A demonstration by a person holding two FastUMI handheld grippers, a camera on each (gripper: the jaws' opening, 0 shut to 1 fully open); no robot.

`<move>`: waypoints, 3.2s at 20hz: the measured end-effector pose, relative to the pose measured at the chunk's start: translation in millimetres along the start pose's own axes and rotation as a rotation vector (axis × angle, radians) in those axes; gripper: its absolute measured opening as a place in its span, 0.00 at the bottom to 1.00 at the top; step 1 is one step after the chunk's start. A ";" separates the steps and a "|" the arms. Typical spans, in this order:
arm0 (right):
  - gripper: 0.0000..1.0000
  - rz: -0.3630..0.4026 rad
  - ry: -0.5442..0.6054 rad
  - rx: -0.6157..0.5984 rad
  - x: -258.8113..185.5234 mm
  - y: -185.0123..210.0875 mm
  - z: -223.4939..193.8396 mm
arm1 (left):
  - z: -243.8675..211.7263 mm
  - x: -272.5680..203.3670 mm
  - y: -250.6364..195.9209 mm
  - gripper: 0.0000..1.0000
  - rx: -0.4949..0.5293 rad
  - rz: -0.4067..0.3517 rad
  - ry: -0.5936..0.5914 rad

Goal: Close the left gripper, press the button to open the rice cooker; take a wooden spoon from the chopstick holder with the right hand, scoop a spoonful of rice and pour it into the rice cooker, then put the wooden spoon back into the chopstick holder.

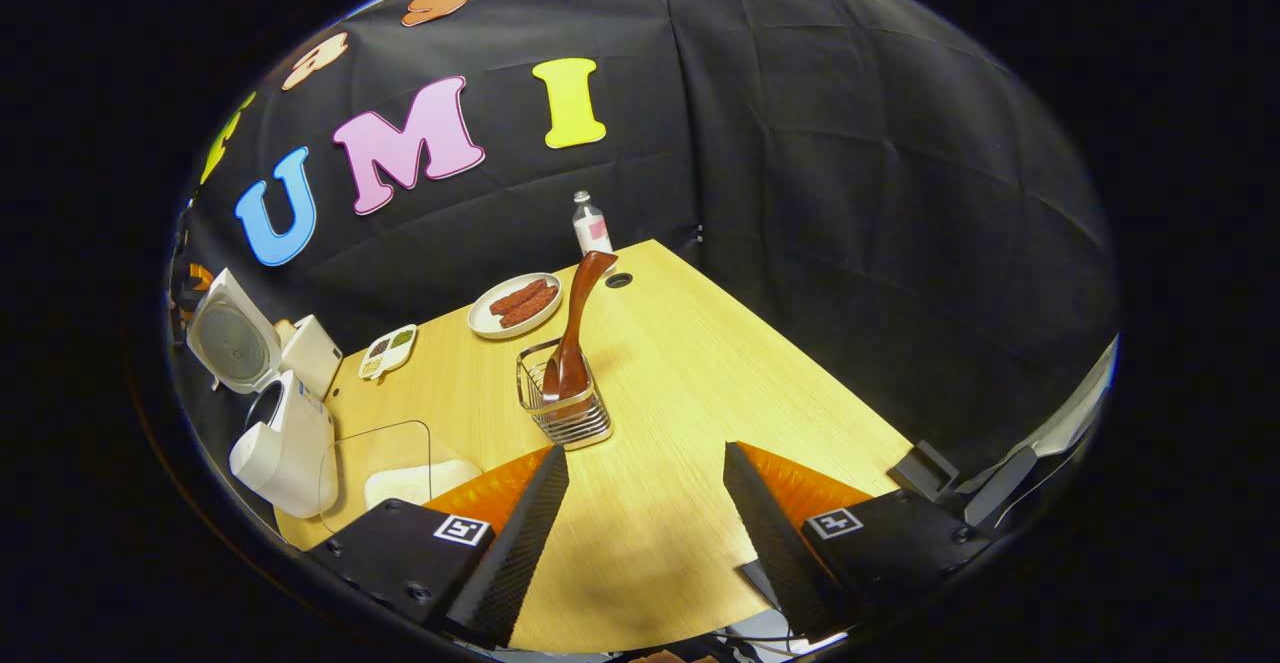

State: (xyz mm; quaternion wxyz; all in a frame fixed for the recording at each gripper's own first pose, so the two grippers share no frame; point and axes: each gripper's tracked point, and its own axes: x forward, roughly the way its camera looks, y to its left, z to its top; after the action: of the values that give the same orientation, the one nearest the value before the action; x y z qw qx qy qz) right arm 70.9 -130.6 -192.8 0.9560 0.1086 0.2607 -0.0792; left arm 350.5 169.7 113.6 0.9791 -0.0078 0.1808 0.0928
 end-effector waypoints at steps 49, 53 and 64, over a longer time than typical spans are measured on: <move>0.99 0.194 -0.402 -0.285 -143.1 119.4 75.8 | -198.1 -331.2 -57.4 0.95 -0.085 -0.129 -0.380; 0.99 0.223 -0.406 -0.258 -161.0 129.1 73.7 | -206.7 -346.8 -60.7 0.95 -0.067 -0.146 -0.429; 1.00 0.233 -0.383 -0.244 -159.0 145.3 73.7 | -213.5 -339.9 -77.2 0.95 0.040 -0.199 -0.431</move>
State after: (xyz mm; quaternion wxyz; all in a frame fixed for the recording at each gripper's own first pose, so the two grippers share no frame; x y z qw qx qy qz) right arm 1.2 6.1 -24.8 0.9967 0.0047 0.0681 0.0442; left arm -22.3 22.6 33.4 0.9993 0.0140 -0.0324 -0.0081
